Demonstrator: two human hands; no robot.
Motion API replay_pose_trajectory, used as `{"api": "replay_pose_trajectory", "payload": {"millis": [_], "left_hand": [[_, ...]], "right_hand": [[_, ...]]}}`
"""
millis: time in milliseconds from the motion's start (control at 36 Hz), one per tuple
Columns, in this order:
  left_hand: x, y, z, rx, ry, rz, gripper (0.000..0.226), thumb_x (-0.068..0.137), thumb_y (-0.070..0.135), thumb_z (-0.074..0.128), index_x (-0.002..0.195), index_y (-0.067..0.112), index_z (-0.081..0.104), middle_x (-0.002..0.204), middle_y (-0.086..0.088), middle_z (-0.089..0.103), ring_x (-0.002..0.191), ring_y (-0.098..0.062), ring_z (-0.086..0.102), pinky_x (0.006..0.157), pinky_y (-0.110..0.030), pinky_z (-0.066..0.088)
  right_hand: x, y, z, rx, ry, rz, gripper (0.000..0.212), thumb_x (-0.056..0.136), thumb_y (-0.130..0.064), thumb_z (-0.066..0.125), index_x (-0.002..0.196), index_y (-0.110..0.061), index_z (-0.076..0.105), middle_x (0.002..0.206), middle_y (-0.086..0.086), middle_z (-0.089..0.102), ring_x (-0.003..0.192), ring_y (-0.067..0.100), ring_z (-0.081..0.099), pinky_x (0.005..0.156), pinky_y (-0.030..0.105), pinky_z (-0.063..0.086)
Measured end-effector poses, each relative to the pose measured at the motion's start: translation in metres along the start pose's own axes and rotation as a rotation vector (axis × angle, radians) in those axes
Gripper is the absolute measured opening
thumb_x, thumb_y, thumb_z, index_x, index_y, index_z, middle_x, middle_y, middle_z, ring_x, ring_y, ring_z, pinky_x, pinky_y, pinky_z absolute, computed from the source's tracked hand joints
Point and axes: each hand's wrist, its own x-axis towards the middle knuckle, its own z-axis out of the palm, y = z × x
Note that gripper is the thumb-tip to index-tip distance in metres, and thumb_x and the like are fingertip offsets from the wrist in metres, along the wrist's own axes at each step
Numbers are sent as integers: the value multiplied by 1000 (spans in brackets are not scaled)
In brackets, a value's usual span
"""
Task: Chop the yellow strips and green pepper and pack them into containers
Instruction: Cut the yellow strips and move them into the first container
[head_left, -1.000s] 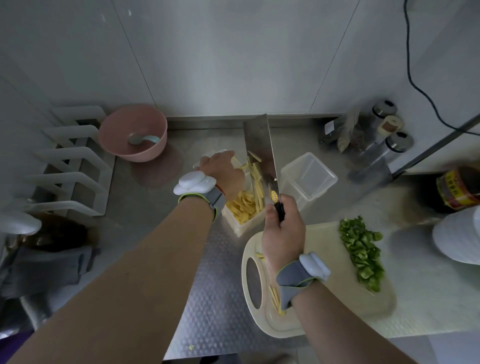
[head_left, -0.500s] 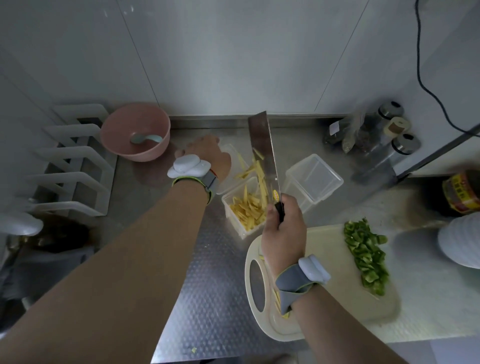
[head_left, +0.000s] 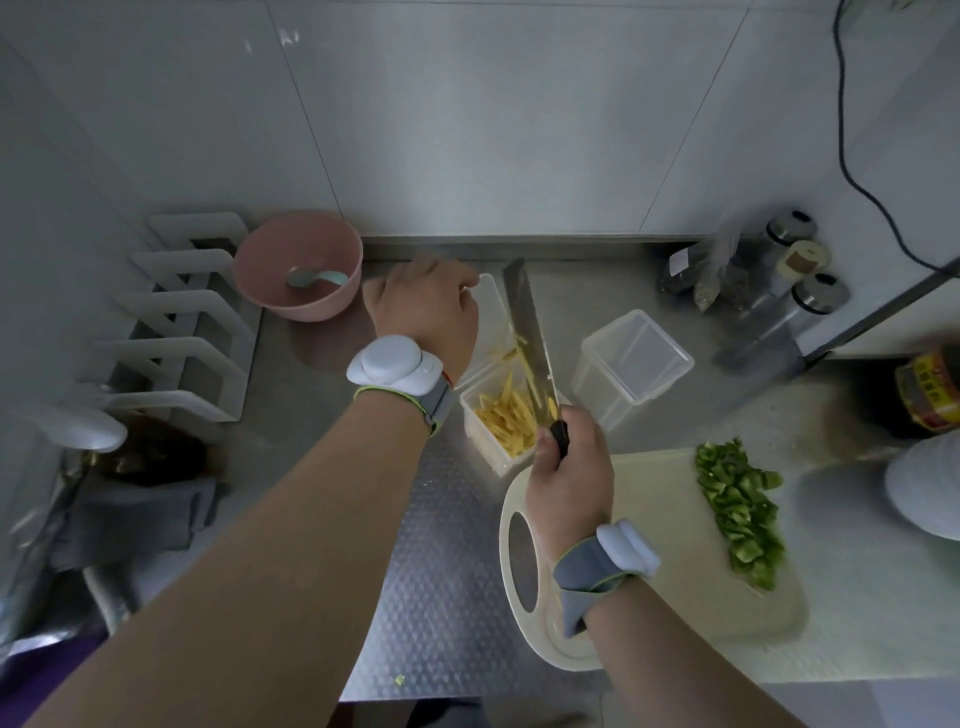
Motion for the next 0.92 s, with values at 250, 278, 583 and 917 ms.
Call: {"api": "replay_pose_trajectory", "payload": {"millis": [250, 278, 583, 917], "left_hand": [[-9, 4, -10, -41, -21, 13, 20, 79, 17, 60, 93, 24, 73, 91, 0, 67, 90, -28, 59, 81, -34, 28], [-10, 4, -11, -44, -18, 19, 20, 79, 16, 60, 92, 23, 73, 91, 0, 67, 89, -28, 59, 81, -35, 30], [-24, 7, -17, -17, -17, 24, 28, 76, 17, 57, 101, 21, 68, 102, -3, 64, 98, -30, 56, 87, -42, 36], [-48, 6, 13, 89, -303, -66, 37, 79, 29, 54, 116, 27, 61, 118, 1, 59, 108, -26, 50, 87, -38, 32]], "right_hand": [[7, -1, -1, -5, -56, -8, 19, 91, -7, 53, 110, -4, 56, 99, 15, 57, 84, 24, 51, 63, 18, 26], [6, -1, -1, -6, -61, 6, 21, 92, -7, 53, 112, -4, 56, 101, 15, 58, 85, 26, 52, 64, 18, 26], [-1, 4, -8, 112, -59, 80, 15, 92, -12, 54, 106, -9, 59, 89, 7, 63, 82, 25, 56, 67, 21, 33], [2, -2, -15, 230, -16, 160, 8, 92, -16, 54, 93, -22, 57, 69, -8, 56, 65, 7, 52, 56, 10, 37]]}}
